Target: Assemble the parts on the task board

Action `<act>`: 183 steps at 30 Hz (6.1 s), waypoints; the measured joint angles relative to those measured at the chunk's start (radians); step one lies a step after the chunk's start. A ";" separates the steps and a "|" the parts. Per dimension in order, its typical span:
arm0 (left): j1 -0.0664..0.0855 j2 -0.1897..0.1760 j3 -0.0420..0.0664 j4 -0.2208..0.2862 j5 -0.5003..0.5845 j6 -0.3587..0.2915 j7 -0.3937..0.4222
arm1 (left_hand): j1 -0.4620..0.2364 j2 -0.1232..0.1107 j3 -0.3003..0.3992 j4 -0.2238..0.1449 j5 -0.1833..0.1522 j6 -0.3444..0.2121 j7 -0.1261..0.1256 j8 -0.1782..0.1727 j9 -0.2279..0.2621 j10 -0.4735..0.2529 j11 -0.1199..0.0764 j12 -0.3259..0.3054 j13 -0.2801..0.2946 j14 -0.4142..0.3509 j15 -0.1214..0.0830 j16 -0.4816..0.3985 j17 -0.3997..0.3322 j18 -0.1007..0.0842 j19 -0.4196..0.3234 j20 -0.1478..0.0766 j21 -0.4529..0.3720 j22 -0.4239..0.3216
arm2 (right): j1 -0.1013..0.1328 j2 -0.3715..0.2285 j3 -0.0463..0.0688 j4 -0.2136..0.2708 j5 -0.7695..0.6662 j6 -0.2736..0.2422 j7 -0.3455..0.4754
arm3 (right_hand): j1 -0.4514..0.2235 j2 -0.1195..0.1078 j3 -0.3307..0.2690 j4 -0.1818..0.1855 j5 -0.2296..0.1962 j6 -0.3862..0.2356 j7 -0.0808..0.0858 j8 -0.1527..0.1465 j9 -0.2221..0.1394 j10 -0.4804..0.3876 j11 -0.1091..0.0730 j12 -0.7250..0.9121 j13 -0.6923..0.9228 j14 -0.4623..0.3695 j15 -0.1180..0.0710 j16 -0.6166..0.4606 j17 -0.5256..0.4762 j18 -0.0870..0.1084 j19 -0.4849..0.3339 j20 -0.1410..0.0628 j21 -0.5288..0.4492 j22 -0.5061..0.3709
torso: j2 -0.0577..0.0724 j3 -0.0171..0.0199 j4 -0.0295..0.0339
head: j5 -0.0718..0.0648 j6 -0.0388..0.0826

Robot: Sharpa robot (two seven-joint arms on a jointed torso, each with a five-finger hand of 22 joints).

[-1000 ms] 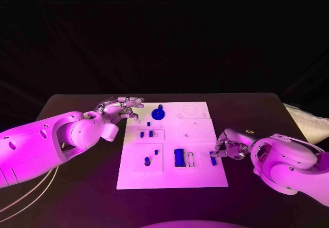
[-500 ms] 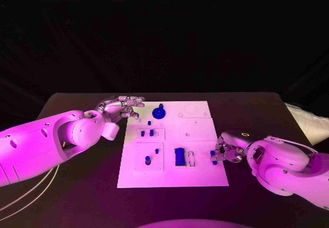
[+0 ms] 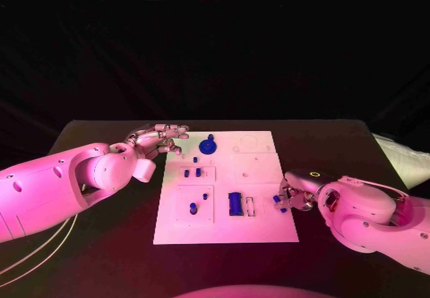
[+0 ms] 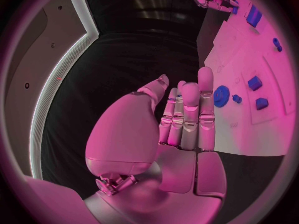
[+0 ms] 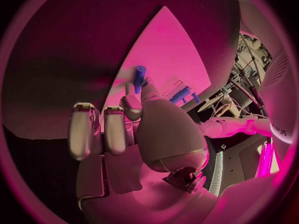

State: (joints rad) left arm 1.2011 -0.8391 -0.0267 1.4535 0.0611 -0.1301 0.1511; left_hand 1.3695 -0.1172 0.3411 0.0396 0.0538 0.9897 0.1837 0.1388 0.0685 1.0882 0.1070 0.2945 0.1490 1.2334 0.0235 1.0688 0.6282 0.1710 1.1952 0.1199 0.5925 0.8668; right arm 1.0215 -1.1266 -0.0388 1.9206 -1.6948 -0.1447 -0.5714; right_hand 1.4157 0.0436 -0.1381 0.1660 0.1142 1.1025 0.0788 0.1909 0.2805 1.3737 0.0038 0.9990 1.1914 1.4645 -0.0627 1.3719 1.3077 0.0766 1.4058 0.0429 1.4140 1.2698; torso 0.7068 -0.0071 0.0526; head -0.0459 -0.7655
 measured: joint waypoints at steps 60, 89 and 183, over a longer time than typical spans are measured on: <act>0.000 -0.002 0.000 0.004 0.000 0.000 -0.003 | 0.000 0.000 -0.003 0.003 0.000 -0.004 0.004 0.005 0.000 -0.004 -0.003 0.005 0.000 0.000 0.000 0.000 -0.001 0.000 0.000 0.000 -0.004 -0.001 | -0.003 0.063 -0.006 0.016 0.319 -0.198 -0.001 | -0.167 -0.100 0.384 0.084 0.091 0.071 -0.015 -0.073 -0.001 0.030 -0.017 0.010 0.024 0.002 -0.006 0.013 0.000 0.000 0.014 -0.007 0.016 0.032 | -0.001 -0.0012 0.0016 | 0.005 -0.005; 0.000 -0.002 0.000 0.004 0.000 0.002 -0.004 | 0.000 0.000 -0.003 0.003 0.000 -0.004 0.004 0.004 0.000 -0.004 -0.003 0.005 0.000 0.000 0.000 0.000 -0.001 0.000 0.000 0.000 -0.004 -0.001 | -0.012 0.113 -0.006 -0.002 0.342 -0.160 -0.013 | -0.262 -0.106 0.313 0.119 0.205 0.086 -0.020 -0.067 0.025 0.048 -0.021 0.032 0.045 0.002 -0.013 0.018 0.000 0.000 0.018 -0.011 0.016 0.036 | 0.000 -0.0005 0.0012 | 0.012 -0.012; -0.020 0.122 0.000 -0.195 0.066 -0.034 0.140 | 0.036 0.001 -0.037 0.018 0.004 -0.012 -0.030 -0.030 -0.002 -0.032 0.054 -0.155 -0.086 -0.309 0.113 -0.786 -0.461 0.000 -0.441 0.141 -0.471 -0.361 | 0.138 0.304 0.002 -0.582 1.339 -0.145 0.844 | 0.103 -0.026 0.159 -0.075 0.066 -0.150 0.089 -0.128 -0.098 -0.307 0.132 -0.935 -0.970 -0.316 0.142 -1.195 -0.758 0.102 -0.474 0.143 -1.027 -0.993 | -0.093 -0.0207 0.0030 | -0.023 0.124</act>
State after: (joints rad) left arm 1.1807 -0.7172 -0.0269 1.2590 0.1269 -0.1640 0.2910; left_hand 1.4052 -0.1158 0.3041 0.0576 0.0574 0.9773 0.1533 0.1087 0.0668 1.0563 0.1606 0.1392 0.0632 0.9248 0.1369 0.2826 0.1670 0.1711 0.7542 0.2606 0.1211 0.5056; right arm 1.1597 -0.8227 -0.0371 1.3389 -0.3556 -0.2898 0.2727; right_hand 1.5184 0.0172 0.0214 0.0911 0.1801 0.9527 0.1676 0.0633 0.1828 1.0665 0.1363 0.0640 0.2214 1.1484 0.0795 0.1767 0.5502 0.1781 0.9318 0.1857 0.3867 0.2770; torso 0.6141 -0.0278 0.0556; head -0.0689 -0.6414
